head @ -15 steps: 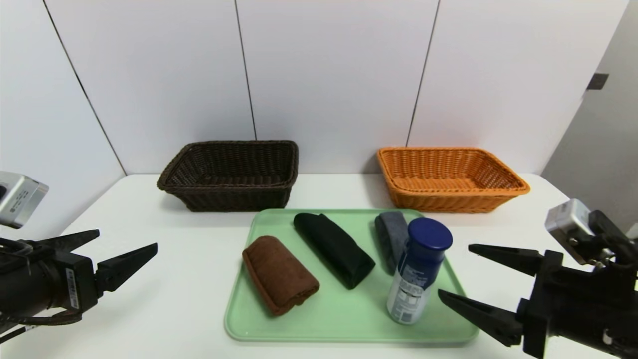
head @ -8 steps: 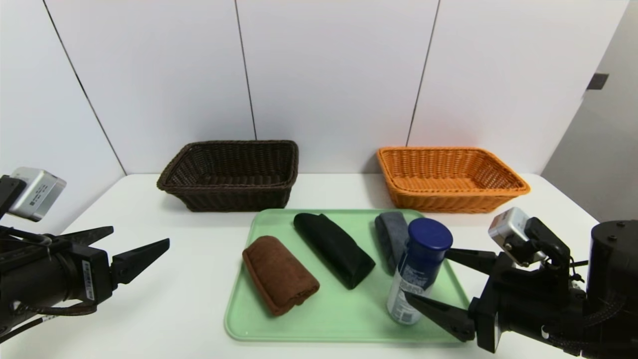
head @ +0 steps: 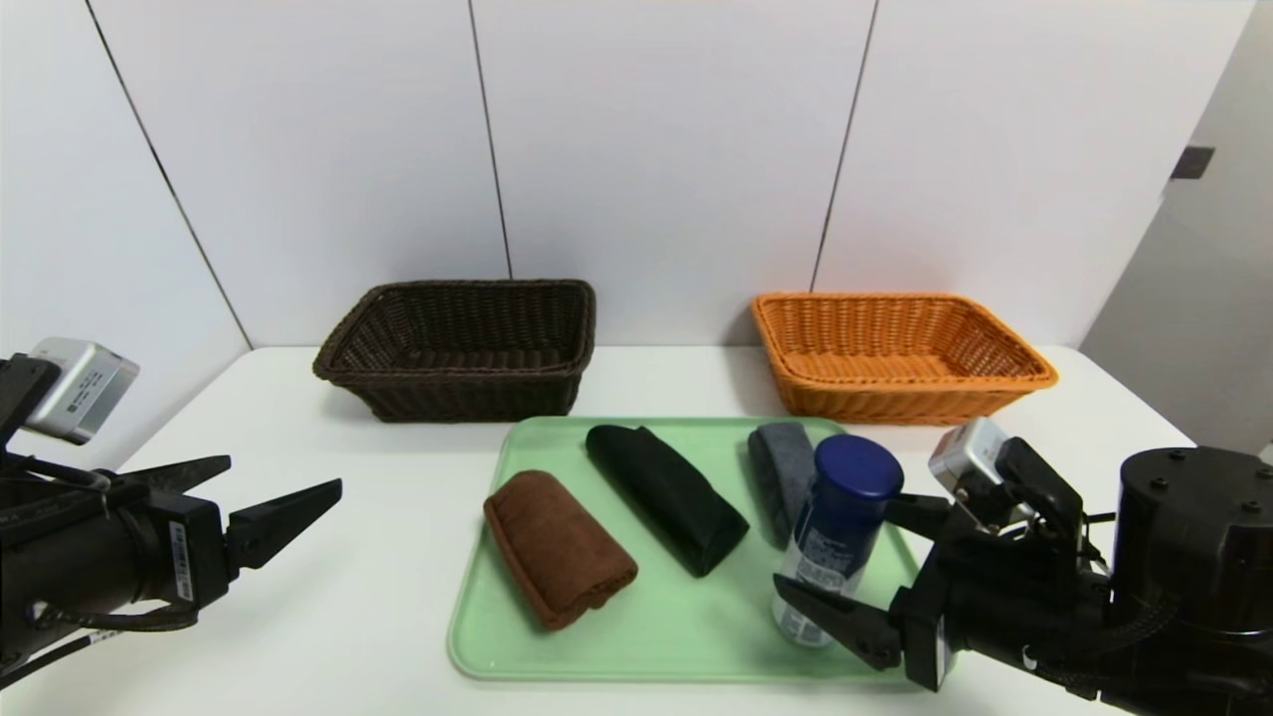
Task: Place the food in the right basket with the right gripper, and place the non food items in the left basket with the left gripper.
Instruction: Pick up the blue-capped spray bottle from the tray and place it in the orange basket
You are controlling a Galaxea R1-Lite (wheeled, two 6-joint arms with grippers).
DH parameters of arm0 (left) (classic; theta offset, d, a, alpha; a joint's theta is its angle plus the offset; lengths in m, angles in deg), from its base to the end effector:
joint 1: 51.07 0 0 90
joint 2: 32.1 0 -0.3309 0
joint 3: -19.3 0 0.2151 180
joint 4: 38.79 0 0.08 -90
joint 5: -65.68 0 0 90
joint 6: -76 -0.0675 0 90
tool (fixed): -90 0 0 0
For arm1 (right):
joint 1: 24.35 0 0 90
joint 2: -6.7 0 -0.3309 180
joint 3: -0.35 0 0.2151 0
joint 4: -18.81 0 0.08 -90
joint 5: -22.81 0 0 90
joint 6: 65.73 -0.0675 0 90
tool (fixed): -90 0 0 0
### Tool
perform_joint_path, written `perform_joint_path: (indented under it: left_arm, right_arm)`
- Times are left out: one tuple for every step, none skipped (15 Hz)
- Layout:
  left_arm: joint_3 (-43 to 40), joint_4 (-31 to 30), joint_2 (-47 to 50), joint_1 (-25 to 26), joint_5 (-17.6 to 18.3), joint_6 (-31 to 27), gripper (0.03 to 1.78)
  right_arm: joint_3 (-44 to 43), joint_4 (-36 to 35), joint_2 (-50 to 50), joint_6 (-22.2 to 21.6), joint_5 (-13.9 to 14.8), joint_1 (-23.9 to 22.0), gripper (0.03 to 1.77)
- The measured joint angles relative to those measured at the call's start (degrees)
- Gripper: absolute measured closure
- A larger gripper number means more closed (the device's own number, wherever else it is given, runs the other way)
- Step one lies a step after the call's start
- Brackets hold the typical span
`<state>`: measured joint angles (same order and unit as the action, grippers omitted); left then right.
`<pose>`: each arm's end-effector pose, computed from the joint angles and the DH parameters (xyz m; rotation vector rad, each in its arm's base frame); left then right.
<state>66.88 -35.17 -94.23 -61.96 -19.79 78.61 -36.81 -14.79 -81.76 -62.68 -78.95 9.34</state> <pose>0.1890 -0.0418 0.1926 -0.0273 0.3236 -0.2596 0.2127 0.1583 0.1185 -0.1103 0.2904 0.7951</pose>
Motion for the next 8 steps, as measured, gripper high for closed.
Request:
perform_joint_path:
  left_arm:
    - [0.0, 0.0, 0.0, 0.0, 0.0, 0.0, 0.12]
    - [-0.1, 0.0, 0.1, 0.0, 0.0, 0.0, 0.12]
    - [-0.1, 0.0, 0.1, 0.0, 0.0, 0.0, 0.12]
    - [-0.1, 0.0, 0.1, 0.0, 0.0, 0.1, 0.12]
    - [-0.1, 0.0, 0.1, 0.0, 0.0, 0.1, 0.12]
    - [-0.1, 0.0, 0.1, 0.0, 0.0, 0.1, 0.12]
    - [-0.1, 0.0, 0.0, 0.0, 0.1, 0.2, 0.12]
    - [-0.1, 0.0, 0.0, 0.0, 0.1, 0.1, 0.12]
  right_arm:
    - [0.0, 0.0, -0.4, 0.0, 0.0, 0.0, 0.1]
    - [0.0, -0.1, -0.7, 0.0, 0.0, 0.0, 0.1]
    - [0.0, -0.1, -1.0, -0.1, 0.0, 0.1, 0.1]
    - [-0.1, -0.5, -1.3, -0.1, 0.0, 0.2, 0.1]
    - [-0.1, -1.3, -1.6, -0.5, 0.0, 0.5, 0.1]
    - [-0.1, -2.2, -2.0, -1.0, 0.0, 0.8, 0.1]
    - [-0.1, -3.0, -2.5, -1.1, 0.1, 1.0, 0.1]
    - [-0.1, -3.9, -3.0, -1.2, 0.1, 1.1, 0.1]
